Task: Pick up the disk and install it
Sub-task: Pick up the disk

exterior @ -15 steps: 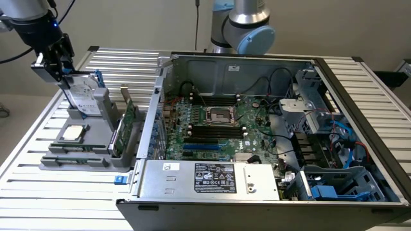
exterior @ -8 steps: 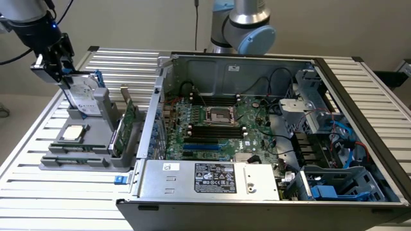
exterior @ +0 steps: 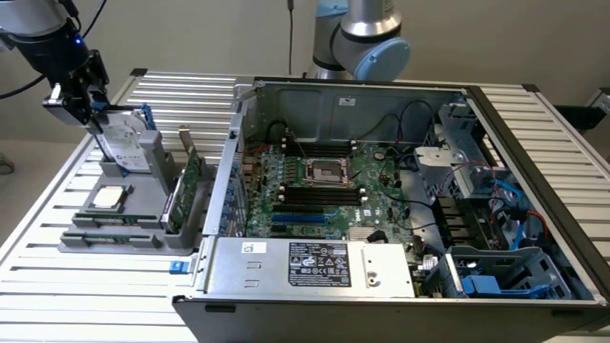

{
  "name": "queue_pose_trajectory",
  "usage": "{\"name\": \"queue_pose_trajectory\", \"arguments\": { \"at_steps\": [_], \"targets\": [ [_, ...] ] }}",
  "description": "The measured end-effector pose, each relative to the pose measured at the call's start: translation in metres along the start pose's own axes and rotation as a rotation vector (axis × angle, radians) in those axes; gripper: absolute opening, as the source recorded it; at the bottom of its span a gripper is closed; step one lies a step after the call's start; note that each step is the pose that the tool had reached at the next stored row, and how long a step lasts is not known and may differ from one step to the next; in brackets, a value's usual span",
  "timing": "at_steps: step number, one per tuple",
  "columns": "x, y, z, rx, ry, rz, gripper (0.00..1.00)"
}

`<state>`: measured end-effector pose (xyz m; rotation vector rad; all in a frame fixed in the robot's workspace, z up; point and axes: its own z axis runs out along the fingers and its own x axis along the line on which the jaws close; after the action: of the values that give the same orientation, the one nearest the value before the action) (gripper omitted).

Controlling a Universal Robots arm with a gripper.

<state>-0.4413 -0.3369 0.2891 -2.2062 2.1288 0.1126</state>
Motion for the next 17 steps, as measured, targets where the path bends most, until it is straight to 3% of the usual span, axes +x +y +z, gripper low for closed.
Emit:
{"name": "queue_pose_trajectory", "arguments": {
  "at_steps": [5, 17],
  "targets": [
    [0.0017, 0.0000, 0.0006, -0.0003, -0.0101, 0.002, 0.60],
    [0.0024, -0.0008, 0.0043, -0.0020, -0.0201, 0.003, 0.60]
  ]
}}
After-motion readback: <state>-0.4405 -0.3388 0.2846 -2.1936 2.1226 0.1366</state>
